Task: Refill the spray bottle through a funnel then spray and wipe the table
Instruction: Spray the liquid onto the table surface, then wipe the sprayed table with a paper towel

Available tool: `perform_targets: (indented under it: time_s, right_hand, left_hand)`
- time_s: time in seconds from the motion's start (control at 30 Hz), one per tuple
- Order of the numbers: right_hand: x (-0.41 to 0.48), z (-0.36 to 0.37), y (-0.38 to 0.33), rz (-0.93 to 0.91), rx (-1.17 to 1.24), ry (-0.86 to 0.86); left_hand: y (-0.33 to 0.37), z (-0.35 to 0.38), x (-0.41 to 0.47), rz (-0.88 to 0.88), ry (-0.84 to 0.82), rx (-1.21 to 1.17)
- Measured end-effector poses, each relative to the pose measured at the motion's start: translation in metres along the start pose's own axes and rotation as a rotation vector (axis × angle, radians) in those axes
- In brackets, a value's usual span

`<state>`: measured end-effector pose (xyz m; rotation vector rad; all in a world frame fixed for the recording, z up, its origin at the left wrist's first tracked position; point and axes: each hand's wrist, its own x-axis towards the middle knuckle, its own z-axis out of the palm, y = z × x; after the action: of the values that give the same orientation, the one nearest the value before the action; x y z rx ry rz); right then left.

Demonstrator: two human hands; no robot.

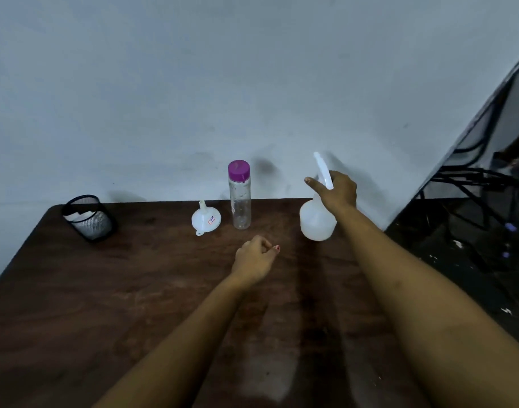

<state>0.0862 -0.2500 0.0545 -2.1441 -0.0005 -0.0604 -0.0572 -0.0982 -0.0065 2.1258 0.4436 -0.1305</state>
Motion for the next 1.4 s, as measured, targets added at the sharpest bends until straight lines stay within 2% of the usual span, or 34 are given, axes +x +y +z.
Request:
perform_targets:
  time_s: [0.17, 0.4, 0.6, 0.77, 0.87, 1.03, 1.13, 1.27, 1.4]
  right_hand:
    - [0.014, 0.018, 0.018, 0.053, 0.220, -0.046]
    - [0.024, 0.027, 0.030, -0.011, 0.230, -0.184]
    - [0.018, 0.023, 0.055, 0.112, 0.376, -0.253]
    - [-0.041, 0.056, 0.068, 0.388, 0.330, -0.050]
    - [-0.083, 0.099, 0.052, 0.437, 0.293, -0.117]
    - [-0.131, 0.171, -0.013, 0.242, 0.217, -0.552]
    - [-0.145, 0.207, -0.069, 0.131, 0.227, -0.729]
    - [-0.149, 0.264, -0.142, -0.121, 0.118, -0.769]
    - [-0.151, 0.326, -0.201, -0.301, 0.023, -0.736]
  left_hand:
    - [0.004, 0.008, 0.013, -0.048, 0.017, 0.011]
    - [0.007, 0.016, 0.023, -0.097, 0.048, 0.027]
    - [0.006, 0.002, 0.026, -0.112, 0.122, -0.050]
    - [-0.024, -0.043, 0.021, -0.184, 0.269, -0.095]
    - [-0.051, -0.076, 0.013, -0.251, 0.377, -0.124]
    - [-0.103, -0.143, -0.006, -0.347, 0.560, -0.217]
    - [-0.135, -0.191, -0.016, -0.396, 0.655, -0.287]
    - [-0.174, -0.250, -0.018, -0.397, 0.717, -0.357]
    - [-0.208, -0.293, -0.015, -0.390, 0.691, -0.382]
